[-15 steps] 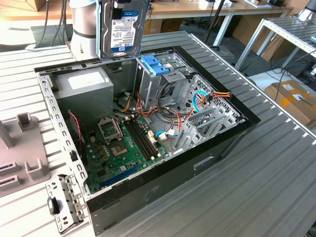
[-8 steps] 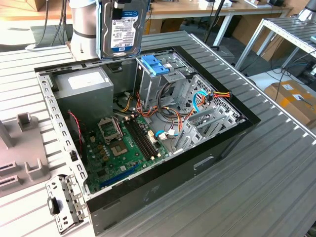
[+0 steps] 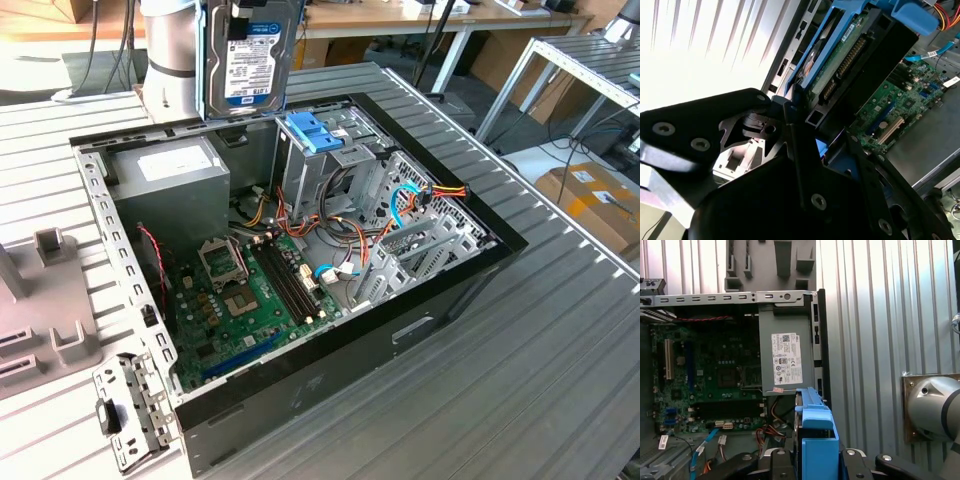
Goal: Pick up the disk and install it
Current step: 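Pick up the disk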
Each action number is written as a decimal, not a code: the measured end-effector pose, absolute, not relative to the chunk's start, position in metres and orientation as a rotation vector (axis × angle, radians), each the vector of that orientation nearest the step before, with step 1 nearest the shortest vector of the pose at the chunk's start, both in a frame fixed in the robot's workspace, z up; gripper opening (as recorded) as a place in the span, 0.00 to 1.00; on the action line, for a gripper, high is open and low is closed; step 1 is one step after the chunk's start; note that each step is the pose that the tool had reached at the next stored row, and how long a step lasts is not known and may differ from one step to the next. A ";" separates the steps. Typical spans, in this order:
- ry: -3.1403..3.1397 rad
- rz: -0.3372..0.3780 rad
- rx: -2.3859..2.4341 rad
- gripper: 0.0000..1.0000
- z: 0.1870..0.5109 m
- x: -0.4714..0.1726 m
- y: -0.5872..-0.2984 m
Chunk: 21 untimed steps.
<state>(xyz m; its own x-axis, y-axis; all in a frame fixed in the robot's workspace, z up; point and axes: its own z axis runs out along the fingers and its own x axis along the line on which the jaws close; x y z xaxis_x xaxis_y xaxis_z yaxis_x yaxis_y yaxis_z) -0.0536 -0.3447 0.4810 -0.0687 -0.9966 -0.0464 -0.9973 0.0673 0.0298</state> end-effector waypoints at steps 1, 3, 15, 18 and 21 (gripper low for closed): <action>2.285 0.084 -2.134 0.36 0.481 -0.054 -0.345; 2.285 0.084 -2.134 0.36 0.481 -0.054 -0.345; 2.285 0.084 -2.134 0.36 0.481 -0.054 -0.348; 2.285 0.084 -2.134 0.36 0.481 -0.054 -0.349; 2.285 0.084 -2.134 0.36 0.481 -0.054 -0.351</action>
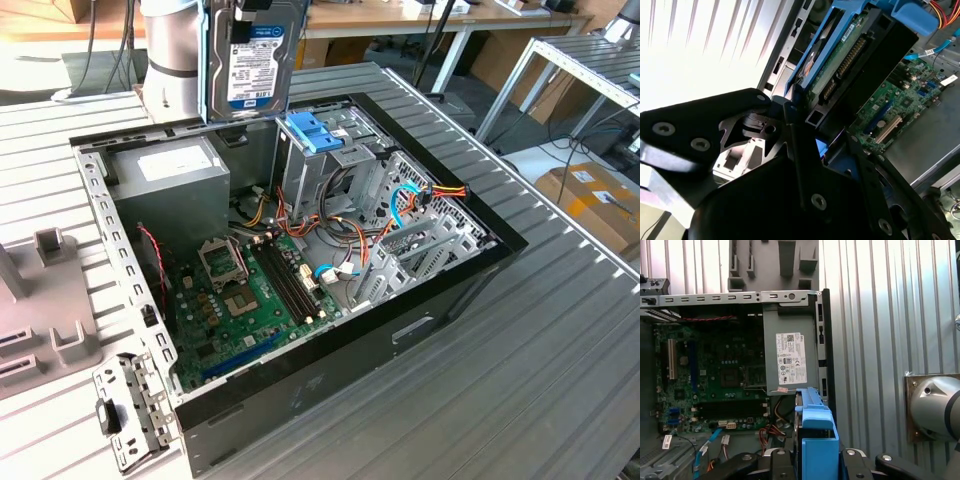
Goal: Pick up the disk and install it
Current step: 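Pick up the disk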
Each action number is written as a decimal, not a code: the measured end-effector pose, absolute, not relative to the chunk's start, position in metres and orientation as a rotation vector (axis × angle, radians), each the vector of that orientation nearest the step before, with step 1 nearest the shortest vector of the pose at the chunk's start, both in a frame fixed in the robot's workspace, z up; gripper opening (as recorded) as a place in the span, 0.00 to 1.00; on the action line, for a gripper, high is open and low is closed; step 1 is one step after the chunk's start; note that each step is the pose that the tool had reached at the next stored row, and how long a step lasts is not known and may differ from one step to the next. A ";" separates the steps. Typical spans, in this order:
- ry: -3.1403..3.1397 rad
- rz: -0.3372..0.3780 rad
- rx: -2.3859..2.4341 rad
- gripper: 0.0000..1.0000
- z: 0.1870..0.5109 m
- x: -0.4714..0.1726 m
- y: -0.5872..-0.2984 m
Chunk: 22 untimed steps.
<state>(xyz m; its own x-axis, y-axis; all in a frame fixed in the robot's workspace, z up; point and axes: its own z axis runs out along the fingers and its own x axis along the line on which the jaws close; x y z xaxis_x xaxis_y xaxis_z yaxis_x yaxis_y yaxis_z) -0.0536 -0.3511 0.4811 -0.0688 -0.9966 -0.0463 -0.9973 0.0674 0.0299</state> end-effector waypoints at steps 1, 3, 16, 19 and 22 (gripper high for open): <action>2.285 0.084 -2.134 0.36 0.481 -0.054 -0.351; 2.285 0.084 -2.134 0.36 0.481 -0.054 -0.352; 2.285 0.084 -2.135 0.36 0.481 -0.054 -0.356; 2.285 0.084 -2.134 0.36 0.481 -0.054 -0.359; 2.285 0.084 -2.134 0.36 0.481 -0.054 -0.365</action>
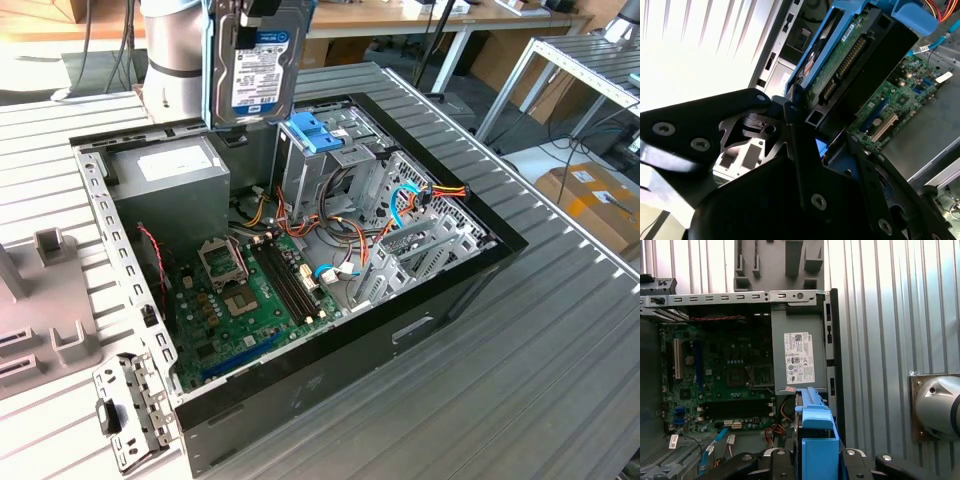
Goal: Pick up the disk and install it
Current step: 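Pick up the disk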
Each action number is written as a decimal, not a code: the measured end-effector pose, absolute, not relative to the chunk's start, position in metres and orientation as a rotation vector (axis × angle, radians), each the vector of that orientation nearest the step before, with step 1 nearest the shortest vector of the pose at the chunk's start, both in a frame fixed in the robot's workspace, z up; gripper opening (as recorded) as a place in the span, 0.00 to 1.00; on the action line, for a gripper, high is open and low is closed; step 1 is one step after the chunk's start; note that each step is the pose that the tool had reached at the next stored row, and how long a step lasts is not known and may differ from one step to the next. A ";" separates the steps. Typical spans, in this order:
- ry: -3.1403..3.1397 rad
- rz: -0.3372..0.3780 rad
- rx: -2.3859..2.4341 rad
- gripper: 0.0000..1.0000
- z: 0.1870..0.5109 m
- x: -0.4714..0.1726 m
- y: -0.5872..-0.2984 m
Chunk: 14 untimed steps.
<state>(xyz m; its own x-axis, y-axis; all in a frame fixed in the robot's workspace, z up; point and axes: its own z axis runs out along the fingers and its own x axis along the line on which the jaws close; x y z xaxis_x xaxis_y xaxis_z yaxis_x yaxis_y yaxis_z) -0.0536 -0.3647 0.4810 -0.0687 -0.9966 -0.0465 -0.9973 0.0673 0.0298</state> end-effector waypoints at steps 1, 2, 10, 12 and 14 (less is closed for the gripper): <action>2.285 0.084 -2.134 0.36 0.481 -0.054 -0.365; 2.285 0.084 -2.134 0.36 0.481 -0.054 -0.366; 2.285 0.084 -2.134 0.36 0.481 -0.054 -0.373; 2.285 0.084 -2.134 0.36 0.481 -0.054 -0.374; 2.285 0.084 -2.134 0.36 0.481 -0.054 -0.376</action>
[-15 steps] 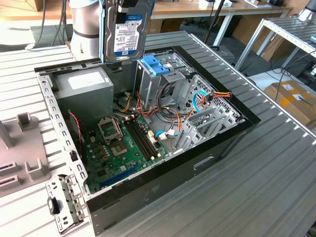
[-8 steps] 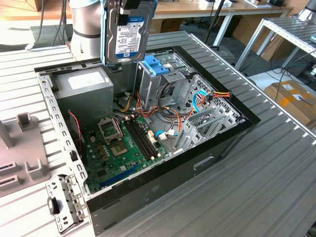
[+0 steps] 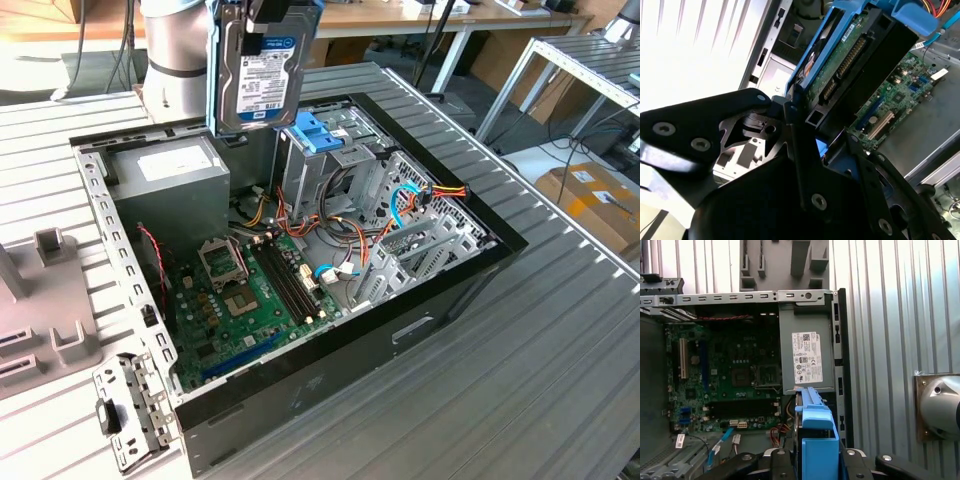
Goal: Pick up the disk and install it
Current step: 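Pick up the disk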
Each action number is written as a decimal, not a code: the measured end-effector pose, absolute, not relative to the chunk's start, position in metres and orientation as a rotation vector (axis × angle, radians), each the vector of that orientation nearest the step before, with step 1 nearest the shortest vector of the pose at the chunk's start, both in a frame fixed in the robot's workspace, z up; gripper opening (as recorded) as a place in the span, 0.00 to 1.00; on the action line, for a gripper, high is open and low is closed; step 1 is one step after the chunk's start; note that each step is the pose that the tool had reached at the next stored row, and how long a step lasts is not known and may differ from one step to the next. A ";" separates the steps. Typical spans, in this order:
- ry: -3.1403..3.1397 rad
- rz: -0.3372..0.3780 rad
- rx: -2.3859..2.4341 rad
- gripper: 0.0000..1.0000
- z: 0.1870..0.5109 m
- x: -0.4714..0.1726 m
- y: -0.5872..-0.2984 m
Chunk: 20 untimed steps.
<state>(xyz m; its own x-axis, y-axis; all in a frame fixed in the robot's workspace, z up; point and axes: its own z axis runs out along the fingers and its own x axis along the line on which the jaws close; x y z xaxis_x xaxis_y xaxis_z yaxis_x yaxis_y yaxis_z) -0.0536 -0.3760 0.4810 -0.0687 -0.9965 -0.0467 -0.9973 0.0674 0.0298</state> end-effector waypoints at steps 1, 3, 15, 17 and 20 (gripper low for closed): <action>2.285 0.084 -2.134 0.36 0.481 -0.054 -0.377; 2.285 0.084 -2.134 0.36 0.481 -0.054 -0.378; 2.285 0.084 -2.134 0.36 0.481 -0.054 -0.385; 2.285 0.084 -2.134 0.36 0.481 -0.054 -0.386; 2.285 0.084 -2.134 0.36 0.481 -0.054 -0.387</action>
<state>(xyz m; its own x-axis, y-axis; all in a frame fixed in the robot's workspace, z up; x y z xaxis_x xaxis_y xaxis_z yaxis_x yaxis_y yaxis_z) -0.0536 -0.3872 0.4809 -0.0687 -0.9965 -0.0467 -0.9973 0.0673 0.0298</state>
